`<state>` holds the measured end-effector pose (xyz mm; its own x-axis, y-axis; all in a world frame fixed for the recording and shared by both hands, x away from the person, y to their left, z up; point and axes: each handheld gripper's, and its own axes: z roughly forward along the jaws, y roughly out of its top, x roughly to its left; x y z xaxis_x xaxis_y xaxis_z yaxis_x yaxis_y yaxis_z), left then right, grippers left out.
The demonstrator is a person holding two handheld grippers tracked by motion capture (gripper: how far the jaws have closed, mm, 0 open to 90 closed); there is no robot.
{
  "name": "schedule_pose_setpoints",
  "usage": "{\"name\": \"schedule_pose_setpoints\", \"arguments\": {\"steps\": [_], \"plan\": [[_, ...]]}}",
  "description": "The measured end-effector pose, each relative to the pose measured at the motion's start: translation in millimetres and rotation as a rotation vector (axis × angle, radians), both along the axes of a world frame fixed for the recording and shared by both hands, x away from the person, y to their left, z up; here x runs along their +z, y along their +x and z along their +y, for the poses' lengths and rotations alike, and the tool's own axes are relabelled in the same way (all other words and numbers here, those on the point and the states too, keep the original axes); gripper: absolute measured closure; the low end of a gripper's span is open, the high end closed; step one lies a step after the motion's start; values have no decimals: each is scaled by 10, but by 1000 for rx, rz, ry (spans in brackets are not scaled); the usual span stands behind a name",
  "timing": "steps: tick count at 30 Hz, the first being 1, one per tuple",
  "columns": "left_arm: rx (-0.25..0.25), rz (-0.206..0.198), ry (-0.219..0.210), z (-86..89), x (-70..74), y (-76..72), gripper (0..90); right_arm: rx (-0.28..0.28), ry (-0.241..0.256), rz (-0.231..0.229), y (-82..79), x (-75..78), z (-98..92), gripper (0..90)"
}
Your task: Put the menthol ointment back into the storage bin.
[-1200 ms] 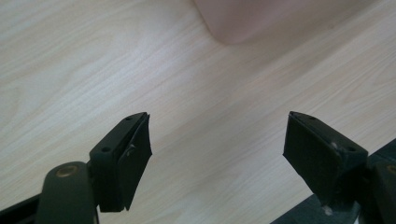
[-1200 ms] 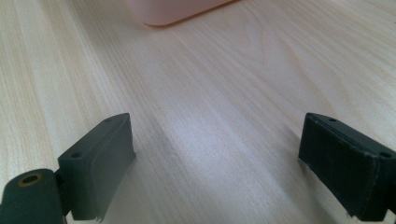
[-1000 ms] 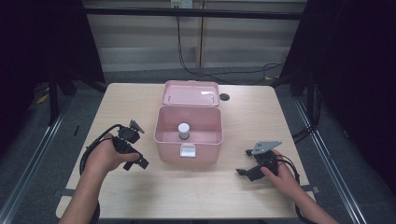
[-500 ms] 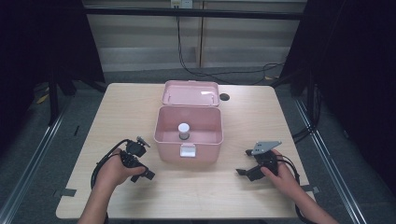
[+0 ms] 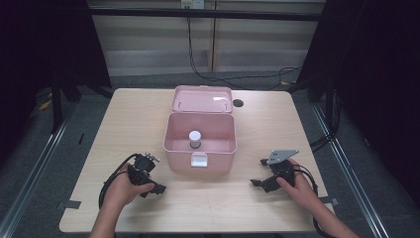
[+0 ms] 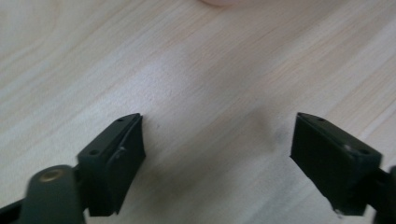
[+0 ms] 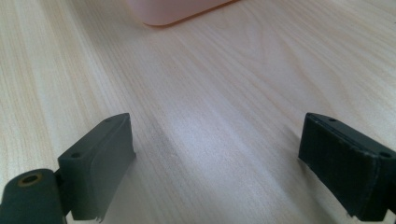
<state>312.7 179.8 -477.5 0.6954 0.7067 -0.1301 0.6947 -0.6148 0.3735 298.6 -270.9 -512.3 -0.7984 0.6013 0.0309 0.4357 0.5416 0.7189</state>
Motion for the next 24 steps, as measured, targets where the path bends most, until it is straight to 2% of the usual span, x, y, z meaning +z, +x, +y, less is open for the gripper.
{"name": "schedule_pose_setpoints", "arguments": {"steps": [1, 3, 4, 5, 8, 11, 12, 14, 17, 19, 22, 24], "plan": [[-19, -35, 7, -6, -16, -28, 148, 0, 0, 0, 0, 0, 0, 96], [-22, -48, 6, -3, -23, -37, 146, 0, 0, 0, 0, 0, 0, 96], [-52, -74, 13, 10, -35, -50, 145, 0, 0, 0, 0, 0, 0, 96], [-59, -95, 16, 17, -45, -58, 142, 0, 0, 0, 0, 0, 0, 96], [-68, -110, 6, 28, -65, -76, 127, 0, 0, 0, 0, 0, 0, 96], [-86, -137, 1, 30, -96, -106, 62, 0, 0, 0, 0, 0, 0, 96], [-84, -151, -18, 28, -128, -126, 40, 0, 0, 0, 0, 0, 0, 96], [-91, -155, -24, 31, -141, -131, 0, 0, 0, 0, 0, 0, 0, 96], [-95, -186, -45, 59, -163, -147, 0, 0, 0, 0, 0, 0, 0, 96], [-95, -220, -92, 99, -199, -152, 0, 0, 0, 0, 0, 0, 0, 96], [-97, -243, -107, 121, -215, -160, 0, 0, 0, 0, -1, 0, 0, 96], [-105, -265, -136, 146, -239, -166, 0, 0, 0, 0, 0, 0, 0, 96]]}}
